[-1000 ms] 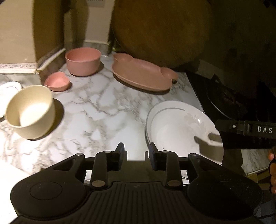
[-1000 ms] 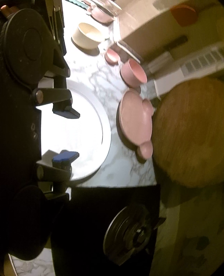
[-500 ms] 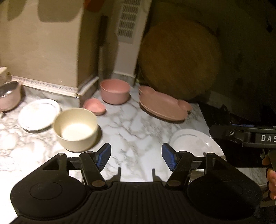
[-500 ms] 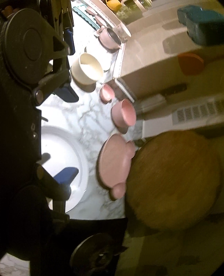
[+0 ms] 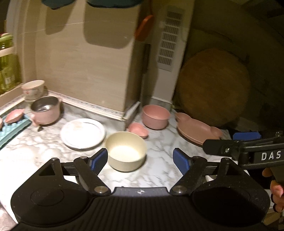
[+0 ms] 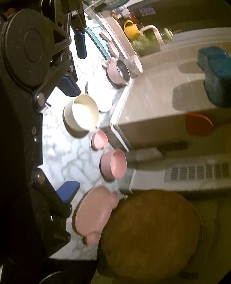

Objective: Organize plates and bowls
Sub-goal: 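Move both tools to the small white floral plate beside the pink pot, then close both grippers on the rim of the small floral plate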

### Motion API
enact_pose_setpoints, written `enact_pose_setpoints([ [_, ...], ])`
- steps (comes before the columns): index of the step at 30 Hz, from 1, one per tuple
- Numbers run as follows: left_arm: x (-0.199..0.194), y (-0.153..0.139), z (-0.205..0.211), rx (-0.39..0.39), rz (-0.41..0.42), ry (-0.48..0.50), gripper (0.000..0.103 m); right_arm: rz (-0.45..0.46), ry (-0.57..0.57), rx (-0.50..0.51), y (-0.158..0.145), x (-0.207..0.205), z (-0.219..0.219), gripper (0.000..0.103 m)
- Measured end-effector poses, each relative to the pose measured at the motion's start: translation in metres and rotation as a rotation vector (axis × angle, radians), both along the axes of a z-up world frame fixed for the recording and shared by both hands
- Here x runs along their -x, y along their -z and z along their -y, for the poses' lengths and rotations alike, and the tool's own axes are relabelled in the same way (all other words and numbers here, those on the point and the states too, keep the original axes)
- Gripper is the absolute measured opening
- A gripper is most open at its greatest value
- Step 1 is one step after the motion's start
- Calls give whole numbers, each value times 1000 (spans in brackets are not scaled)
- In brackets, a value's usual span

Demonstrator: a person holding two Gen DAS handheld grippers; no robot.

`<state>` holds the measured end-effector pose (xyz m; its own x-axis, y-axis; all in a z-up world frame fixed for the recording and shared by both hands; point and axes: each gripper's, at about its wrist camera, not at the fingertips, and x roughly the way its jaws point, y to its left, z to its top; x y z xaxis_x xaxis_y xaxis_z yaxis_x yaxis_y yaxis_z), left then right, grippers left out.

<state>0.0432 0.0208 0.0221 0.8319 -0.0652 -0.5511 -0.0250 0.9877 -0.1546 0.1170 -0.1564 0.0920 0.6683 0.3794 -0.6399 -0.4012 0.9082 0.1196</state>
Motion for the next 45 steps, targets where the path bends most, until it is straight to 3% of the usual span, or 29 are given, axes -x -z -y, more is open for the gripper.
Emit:
enact_pose_setpoints([
  [10,-29,-2,-48,-20,-1,-140,80,-61,-86,21,4,-42,-52,102],
  [18,-72,9,-94,-31,-42,-234,80,-107,-138,21,14,-108,-91,102],
  [25,-105,24,-139,-33,-69,-329,80,-189,-148,55,42,-172,-133,97],
  [37,-159,69,-185,-12,-218,-394,80,-393,-137,67,105,-233,-185,86],
  [45,-191,97,-207,96,-316,-381,80,-473,-137,51,130,-247,-203,80],
])
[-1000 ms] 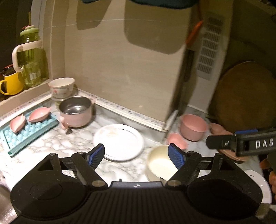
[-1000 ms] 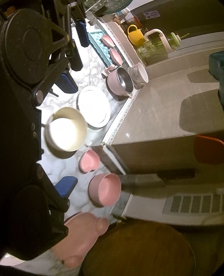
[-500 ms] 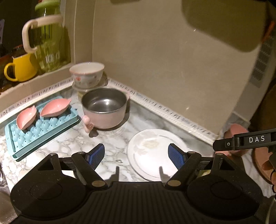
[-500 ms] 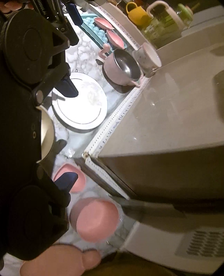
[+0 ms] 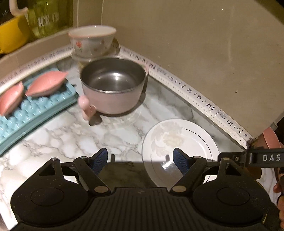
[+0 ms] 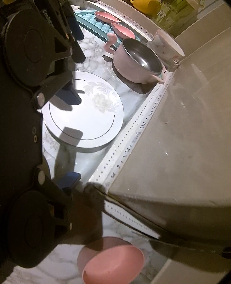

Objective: Organize plates and bowls
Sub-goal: 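Close both grippers on the rim of the small floral plate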

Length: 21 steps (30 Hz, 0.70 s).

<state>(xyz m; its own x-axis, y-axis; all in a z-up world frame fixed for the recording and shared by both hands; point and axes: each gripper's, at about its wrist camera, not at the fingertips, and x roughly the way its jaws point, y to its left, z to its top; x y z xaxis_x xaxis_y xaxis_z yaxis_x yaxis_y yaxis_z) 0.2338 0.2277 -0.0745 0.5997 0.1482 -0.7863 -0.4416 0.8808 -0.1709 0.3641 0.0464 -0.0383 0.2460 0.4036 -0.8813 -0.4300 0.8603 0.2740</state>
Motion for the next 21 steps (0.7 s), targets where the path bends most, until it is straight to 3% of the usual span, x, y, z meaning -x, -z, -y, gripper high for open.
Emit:
enact_pose_setpoints([
  [11,-26,19,-16,104,-43,-18,79,-121,42,-37,25,-16,-6,56],
  [13,-27,21,-18,113,-36,-30,72,-131,48,-40,27,-18,-6,51],
  [21,-31,25,-22,157,-15,-19,64,-162,59,-60,35,-21,-6,40],
])
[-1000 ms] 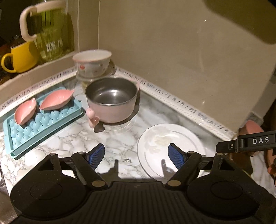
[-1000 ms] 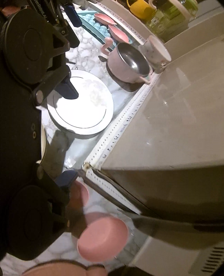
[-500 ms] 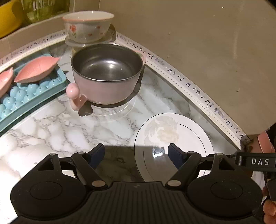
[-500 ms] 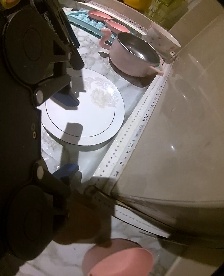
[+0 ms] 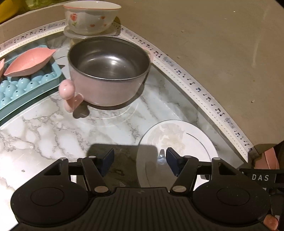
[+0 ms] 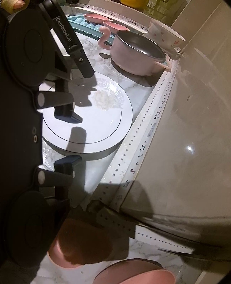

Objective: Organize plates and bowls
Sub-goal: 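Close both grippers on the rim of the small floral plate, then lift and carry the small plate over the large white plate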

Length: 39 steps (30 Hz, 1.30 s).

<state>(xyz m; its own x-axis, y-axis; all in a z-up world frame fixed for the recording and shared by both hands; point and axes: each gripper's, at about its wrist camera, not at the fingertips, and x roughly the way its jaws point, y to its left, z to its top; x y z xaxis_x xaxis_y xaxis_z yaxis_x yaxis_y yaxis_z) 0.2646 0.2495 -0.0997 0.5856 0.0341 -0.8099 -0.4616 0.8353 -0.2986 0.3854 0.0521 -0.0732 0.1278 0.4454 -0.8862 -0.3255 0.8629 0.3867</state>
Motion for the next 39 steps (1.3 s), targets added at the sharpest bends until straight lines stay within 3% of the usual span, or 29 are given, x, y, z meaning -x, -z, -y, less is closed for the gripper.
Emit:
enact_pose_setpoints([
  [9,2,0,-21,80,20,-14,63,-4,8,-14,-1,-2,2,38],
  [14,0,4,-21,108,16,-7,41,-6,16,-22,-2,-2,4,38],
  [21,-5,10,-18,139,21,7,29,-5,20,-28,-2,-3,8,26],
  [23,-6,13,-19,144,13,3,21,-7,25,-27,-1,-3,8,24],
  [33,-5,17,-24,169,26,-10,17,-8,41,-23,3,-4,12,10],
  [39,0,17,-25,162,25,-20,17,-1,43,-23,1,-1,11,9],
])
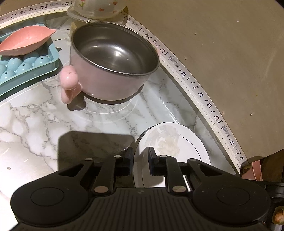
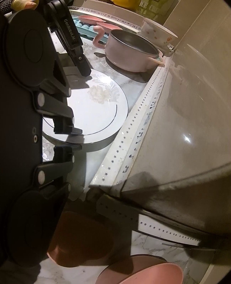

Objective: Organize plates and bowls
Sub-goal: 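Lift and carry the small plate over the large white plate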

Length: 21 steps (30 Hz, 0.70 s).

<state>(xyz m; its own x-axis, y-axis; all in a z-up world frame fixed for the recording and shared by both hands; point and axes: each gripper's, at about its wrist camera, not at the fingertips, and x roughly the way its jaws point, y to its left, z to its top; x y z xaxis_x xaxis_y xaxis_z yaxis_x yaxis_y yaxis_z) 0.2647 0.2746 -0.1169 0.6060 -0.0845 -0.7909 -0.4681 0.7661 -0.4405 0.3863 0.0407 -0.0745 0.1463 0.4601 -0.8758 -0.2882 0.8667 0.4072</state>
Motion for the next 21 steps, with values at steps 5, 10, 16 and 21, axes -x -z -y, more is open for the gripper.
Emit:
enact_pose_setpoints([
  [5,9,-2,-1,2,1,-5,17,15,-24,-7,-4,4,-3,9],
  [10,19,-6,-1,0,9,-7,17,33,-44,-14,-12,9,-7,8],
  [16,31,-17,5,-20,3,4,17,40,-56,-25,-19,17,-5,8],
  [21,42,-33,13,-32,25,24,17,51,-60,-37,-29,26,2,8],
])
